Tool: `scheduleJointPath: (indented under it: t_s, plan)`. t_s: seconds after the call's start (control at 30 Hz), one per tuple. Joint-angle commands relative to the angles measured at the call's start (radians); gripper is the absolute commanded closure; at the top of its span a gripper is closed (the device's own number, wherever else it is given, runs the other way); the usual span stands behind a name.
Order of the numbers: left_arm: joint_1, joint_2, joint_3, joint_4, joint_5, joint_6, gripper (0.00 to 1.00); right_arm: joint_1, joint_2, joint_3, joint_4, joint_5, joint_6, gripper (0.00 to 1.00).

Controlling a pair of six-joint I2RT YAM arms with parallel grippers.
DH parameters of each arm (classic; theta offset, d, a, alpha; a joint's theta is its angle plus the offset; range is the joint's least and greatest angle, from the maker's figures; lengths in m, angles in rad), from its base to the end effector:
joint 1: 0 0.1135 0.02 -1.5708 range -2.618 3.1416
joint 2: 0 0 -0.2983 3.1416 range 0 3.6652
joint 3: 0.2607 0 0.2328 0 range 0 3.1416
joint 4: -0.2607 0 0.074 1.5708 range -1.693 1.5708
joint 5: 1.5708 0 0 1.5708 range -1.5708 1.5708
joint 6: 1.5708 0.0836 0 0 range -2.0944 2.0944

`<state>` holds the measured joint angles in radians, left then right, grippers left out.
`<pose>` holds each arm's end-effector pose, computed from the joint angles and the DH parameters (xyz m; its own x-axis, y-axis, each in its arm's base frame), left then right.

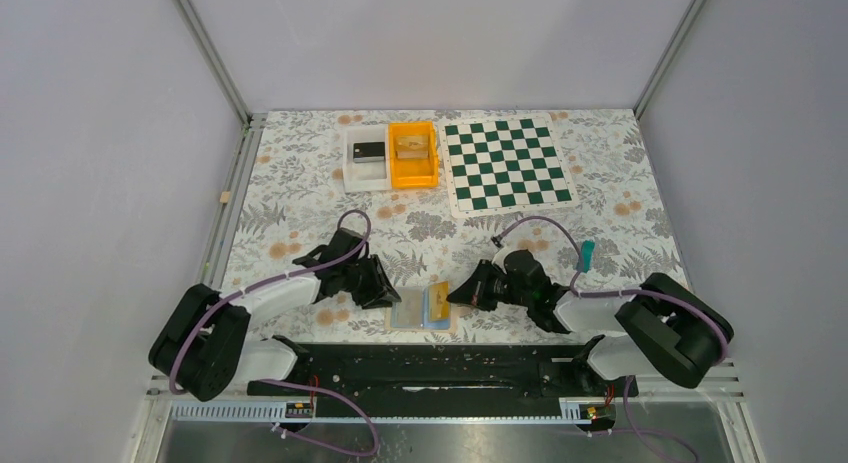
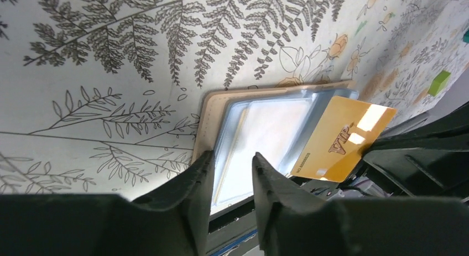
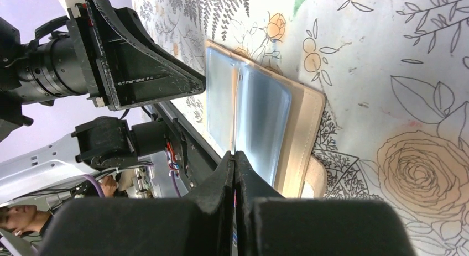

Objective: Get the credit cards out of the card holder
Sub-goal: Remove the credit card from the card holder.

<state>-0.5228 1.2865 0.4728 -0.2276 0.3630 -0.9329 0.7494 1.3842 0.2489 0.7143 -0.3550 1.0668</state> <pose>0.1682 -0.1312 0.1462 -0.9451 -0.3221 -0.0546 -0.2302 0.7752 -0.5883 0.1655 0.1936 0.1657 -0.9072 0.2774 -0.3164 -0.1586 0.4709 0.8678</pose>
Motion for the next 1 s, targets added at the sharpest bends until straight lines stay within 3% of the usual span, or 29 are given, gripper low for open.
scheduleJointPath:
  t_s: [0.0,0.37,0.67,0.97]
  plan:
    - [-0.003,-0.063,0.053,-0.041,-0.041,0.026,0.66,-0.006,-0.063,0.02,-0.076,0.027,0.01,1.0]
    - [-0.08,-0.081,0.065,0.081,0.042,0.01,0.63,-0.006,-0.048,0.022,-0.022,0.004,0.045,1.0]
    - [-0.095,-0.1,-0.014,0.356,0.171,-0.066,0.42,-0.006,-0.167,0.027,-0.023,0.015,0.075,1.0]
    - [-0.103,-0.134,-0.046,0.514,0.222,-0.119,0.35,-0.006,-0.288,0.013,-0.015,0.038,0.102,1.0]
